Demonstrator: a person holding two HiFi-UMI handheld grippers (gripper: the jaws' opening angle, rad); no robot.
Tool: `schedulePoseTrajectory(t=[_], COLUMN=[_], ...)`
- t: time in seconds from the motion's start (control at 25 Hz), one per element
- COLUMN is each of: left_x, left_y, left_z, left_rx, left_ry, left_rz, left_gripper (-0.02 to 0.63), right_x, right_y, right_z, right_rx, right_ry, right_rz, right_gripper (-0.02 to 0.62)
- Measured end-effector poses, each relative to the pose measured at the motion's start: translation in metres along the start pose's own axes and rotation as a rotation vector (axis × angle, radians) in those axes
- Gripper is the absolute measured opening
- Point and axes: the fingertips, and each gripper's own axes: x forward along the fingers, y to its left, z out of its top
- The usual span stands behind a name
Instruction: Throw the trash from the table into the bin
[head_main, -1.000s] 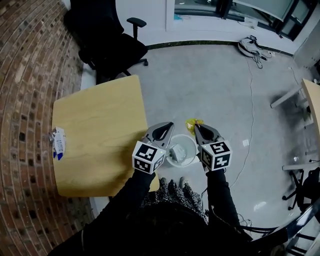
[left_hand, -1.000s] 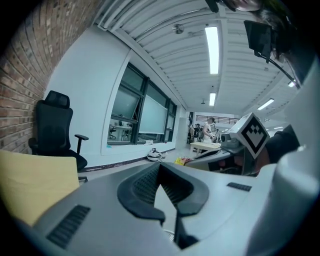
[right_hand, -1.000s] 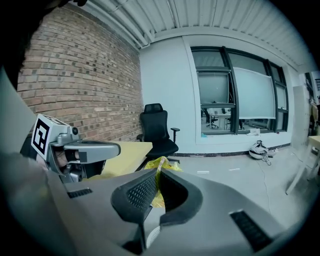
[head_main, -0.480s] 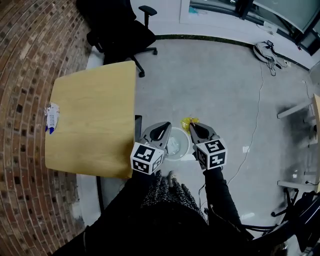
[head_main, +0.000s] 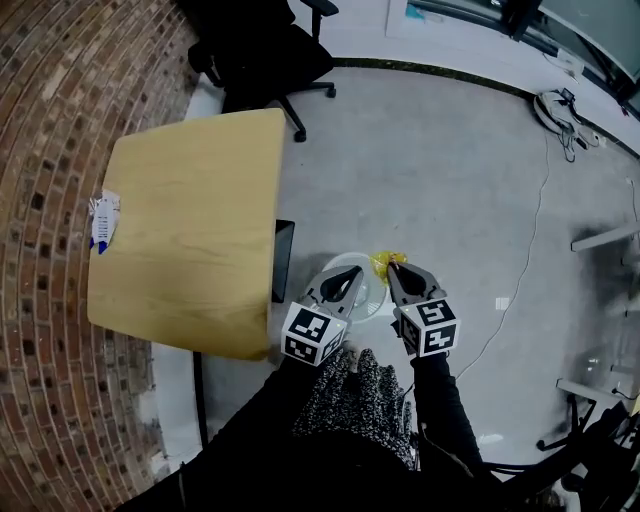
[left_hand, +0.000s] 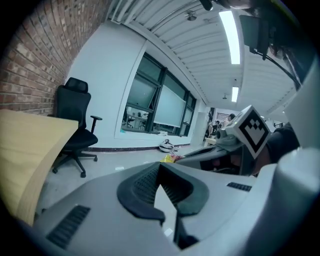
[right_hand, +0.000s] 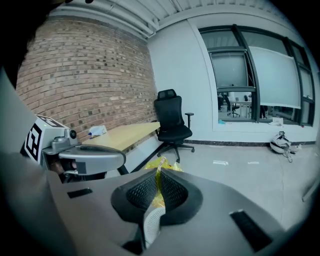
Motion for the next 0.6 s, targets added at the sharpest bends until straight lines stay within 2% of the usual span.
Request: schedulePoseTrajectory(t=[0.12,0.28,0.6], left_x=[0.006,0.025,0.054], left_y=[0.014,0.025,0.042], left_z=[-0.027,-0.051,-0.118], left_rx=[-0.028,-0.003,-0.027], left_ry=[0.038,0.074,0.124], left_rz=[0.014,-0.009,-0.019], left_gripper=[0.006,0.005,0.006], right_x=[0.01,0.027,0.069], right_y=[-0.003,-0.006,-0.012], right_z=[-0.025,-0.051,-0.116], right_rx=[0.025,0.05,0.076], right_ry=[0.029,0.048,0.119], right_rz=[-0.003,-0.001,0.001], right_gripper=[0.012,0.012,0.012])
